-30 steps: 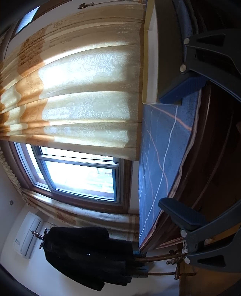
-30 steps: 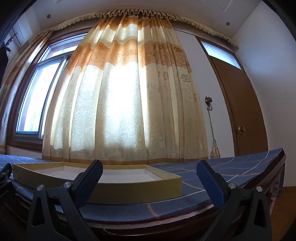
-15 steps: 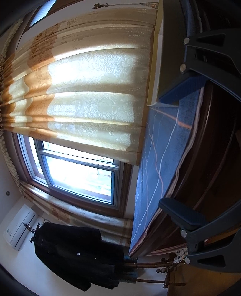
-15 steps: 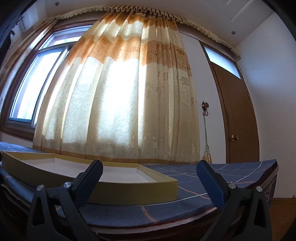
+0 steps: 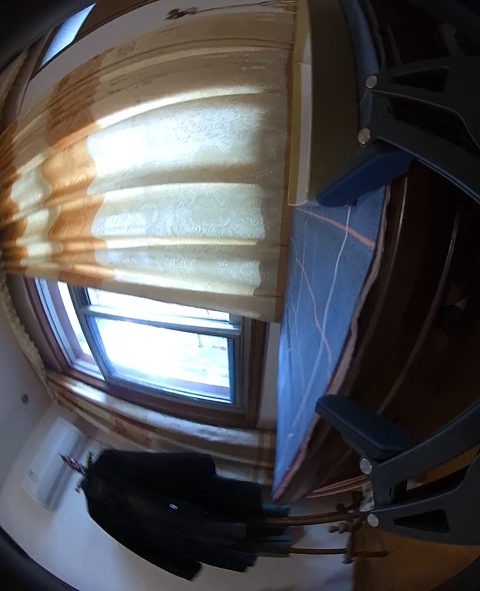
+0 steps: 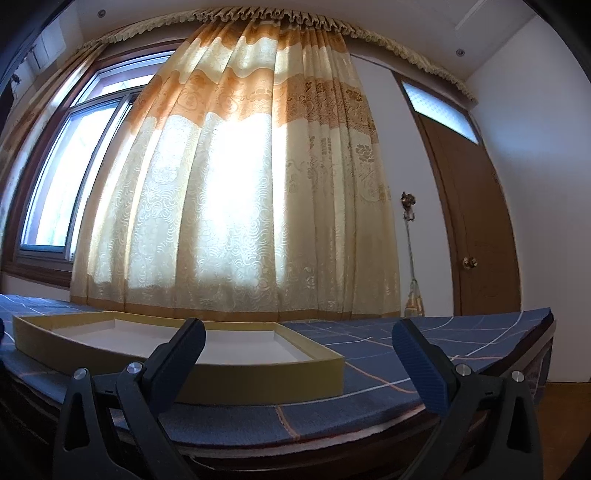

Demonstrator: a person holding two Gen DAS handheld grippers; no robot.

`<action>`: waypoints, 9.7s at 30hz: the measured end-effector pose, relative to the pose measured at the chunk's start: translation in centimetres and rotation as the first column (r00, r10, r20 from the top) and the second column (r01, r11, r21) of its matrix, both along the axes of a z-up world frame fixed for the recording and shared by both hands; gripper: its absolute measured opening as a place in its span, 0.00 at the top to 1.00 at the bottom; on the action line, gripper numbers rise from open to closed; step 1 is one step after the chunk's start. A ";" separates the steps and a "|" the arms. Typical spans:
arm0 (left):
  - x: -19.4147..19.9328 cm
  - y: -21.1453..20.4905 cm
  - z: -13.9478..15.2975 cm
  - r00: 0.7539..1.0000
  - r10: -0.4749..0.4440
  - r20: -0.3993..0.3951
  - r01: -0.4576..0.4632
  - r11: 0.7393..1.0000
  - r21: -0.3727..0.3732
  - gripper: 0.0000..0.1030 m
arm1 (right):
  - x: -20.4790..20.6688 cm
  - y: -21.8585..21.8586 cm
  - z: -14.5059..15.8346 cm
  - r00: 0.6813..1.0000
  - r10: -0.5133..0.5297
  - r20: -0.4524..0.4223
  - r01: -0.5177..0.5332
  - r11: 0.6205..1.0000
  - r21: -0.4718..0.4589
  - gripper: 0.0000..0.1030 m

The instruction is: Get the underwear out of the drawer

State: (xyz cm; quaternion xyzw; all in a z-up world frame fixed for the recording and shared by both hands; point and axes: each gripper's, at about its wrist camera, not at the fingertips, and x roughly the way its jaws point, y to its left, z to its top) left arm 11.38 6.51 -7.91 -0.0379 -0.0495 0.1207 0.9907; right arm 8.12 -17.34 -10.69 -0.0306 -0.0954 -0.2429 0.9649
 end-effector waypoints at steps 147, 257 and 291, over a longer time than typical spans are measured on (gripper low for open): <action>-7.2 -0.1 0.2 0.678 -0.127 -0.724 0.262 0.962 0.077 0.00 | -5.3 5.2 -0.8 0.343 0.501 -0.794 -0.486 0.819 0.307 0.01; -7.6 -0.6 -0.2 0.685 -0.134 -0.716 0.288 0.953 0.097 0.00 | 10.6 -8.3 14.9 0.656 0.669 -0.350 -0.301 0.657 0.691 0.37; -8.8 -1.0 -0.1 0.712 -0.111 -0.694 0.286 0.948 0.141 0.00 | -6.0 -4.7 -2.5 0.251 0.561 -0.789 -0.274 0.823 0.498 0.37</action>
